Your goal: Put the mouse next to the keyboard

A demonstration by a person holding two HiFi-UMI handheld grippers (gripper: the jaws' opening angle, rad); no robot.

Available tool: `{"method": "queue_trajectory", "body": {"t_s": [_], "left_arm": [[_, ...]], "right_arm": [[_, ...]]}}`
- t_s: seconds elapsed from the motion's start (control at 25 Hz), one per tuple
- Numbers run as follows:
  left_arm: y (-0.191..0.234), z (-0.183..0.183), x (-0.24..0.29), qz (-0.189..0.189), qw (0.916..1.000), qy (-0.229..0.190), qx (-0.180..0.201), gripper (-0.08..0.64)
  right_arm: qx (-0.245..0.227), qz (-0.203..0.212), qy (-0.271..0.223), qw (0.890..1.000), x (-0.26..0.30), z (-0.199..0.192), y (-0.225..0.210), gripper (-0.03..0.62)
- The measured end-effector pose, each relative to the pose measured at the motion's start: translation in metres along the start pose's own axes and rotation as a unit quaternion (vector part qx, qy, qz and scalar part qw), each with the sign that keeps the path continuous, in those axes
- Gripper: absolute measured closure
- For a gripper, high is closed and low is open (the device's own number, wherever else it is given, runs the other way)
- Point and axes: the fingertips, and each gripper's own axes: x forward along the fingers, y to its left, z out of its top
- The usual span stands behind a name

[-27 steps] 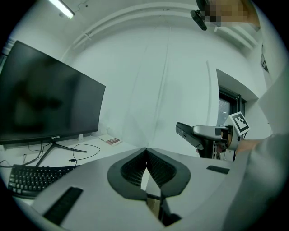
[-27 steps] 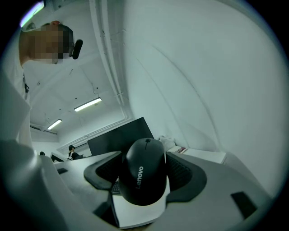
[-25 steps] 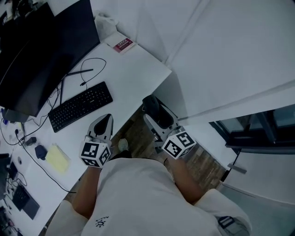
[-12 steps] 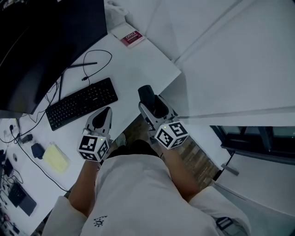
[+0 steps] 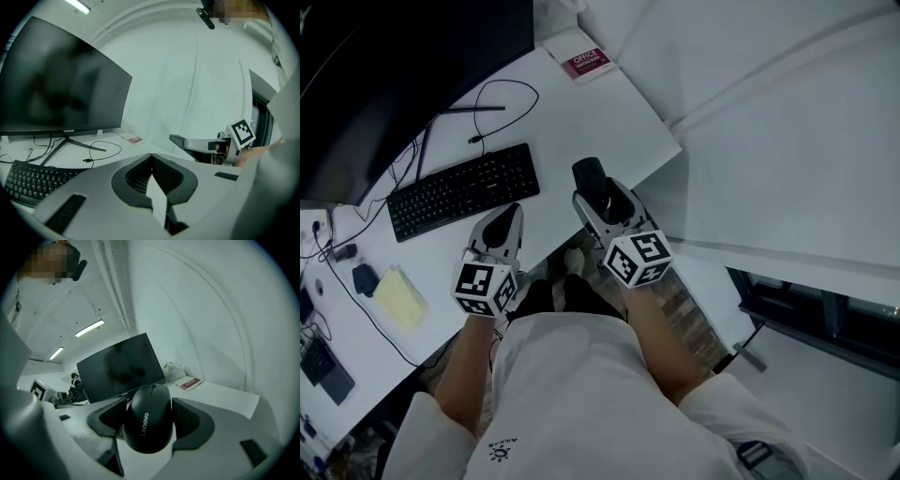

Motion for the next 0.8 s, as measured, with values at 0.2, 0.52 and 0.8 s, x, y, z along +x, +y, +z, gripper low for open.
{"method": "queue_trajectory", "body": {"t_s": [0.2, 0.52, 0.8], "left_arm": [[0.002, -0.006, 0.009, 0.028, 0.9995, -0.002, -0.016, 0.549], [0.016, -0.03, 0.022, 0.058, 0.9978, 0.015, -0.029, 0.549], [0.027, -0.04, 0.03, 0.068, 0.9967, 0.017, -0.042, 0.549]], "right_arm": [[-0.017, 0.008, 0.032, 0.999, 0.021, -0.018, -0.012, 0.281], [-0.031, 0.009, 0.065, 0.997, 0.06, -0.044, -0.024, 0.281], [-0.055, -0.006, 0.096, 0.994, 0.088, -0.072, -0.037, 0.281]]}}
